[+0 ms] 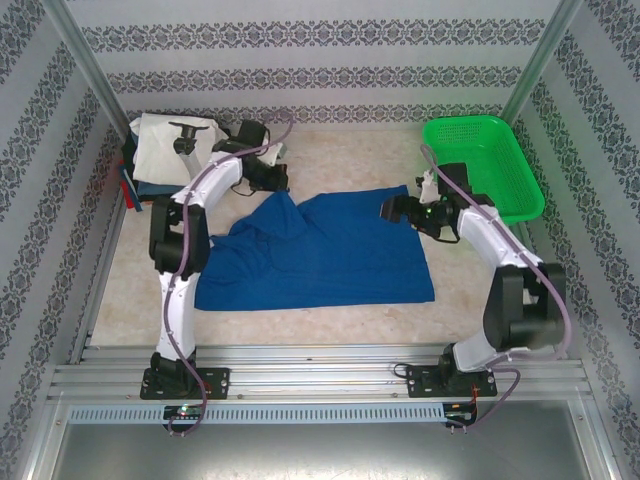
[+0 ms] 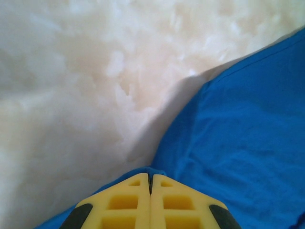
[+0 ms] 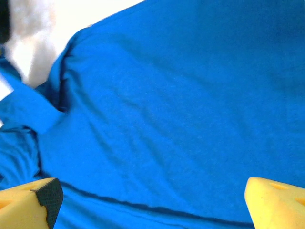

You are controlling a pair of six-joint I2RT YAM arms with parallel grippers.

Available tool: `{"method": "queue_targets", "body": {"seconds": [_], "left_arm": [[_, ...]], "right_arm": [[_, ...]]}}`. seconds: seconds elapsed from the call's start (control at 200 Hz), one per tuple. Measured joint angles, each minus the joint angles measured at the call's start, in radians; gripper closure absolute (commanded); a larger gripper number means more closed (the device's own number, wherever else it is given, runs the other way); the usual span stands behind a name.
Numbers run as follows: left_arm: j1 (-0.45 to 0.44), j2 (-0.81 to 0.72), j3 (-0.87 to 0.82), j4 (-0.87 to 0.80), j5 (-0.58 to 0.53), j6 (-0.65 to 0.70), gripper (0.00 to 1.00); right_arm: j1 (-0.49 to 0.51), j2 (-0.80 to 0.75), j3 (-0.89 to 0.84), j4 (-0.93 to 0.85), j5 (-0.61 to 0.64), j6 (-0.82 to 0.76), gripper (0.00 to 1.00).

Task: Fold and stack the t-shirts

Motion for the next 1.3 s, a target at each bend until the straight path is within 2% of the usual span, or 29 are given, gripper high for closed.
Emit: {"method": "queue_targets", "body": {"seconds": [0.275, 0.475, 0.839, 1.119, 1.299], "left_arm": [[0.000, -0.183, -0.063, -0.010, -0.151, -0.007, 1.00], [0.003, -0.229, -0.148, -0.011, -0.256, -0.043, 1.00], [0.037, -0.283, -0.152, -0.011, -0.384, -0.090, 1.00], [0.049, -0.270, -0.014, -0.042, -0.437, -0.092, 1.00], [0.052, -0.253, 0.050, -0.063, -0.467, -0.092, 1.00]], "right_arm": [[-0.007, 0.278, 0.284, -0.080, 0.117, 0.044, 0.05], [-0.007, 0.454, 0.518, -0.147, 0.204, 0.051, 0.09], [-0.003, 0.702, 0.849, -0.287, 0.324, 0.027, 0.19], [0.036, 0.880, 1.143, -0.407, 0.404, 0.002, 0.22], [0.066, 0.933, 1.211, -0.471, 0.459, -0.013, 0.24]]}}
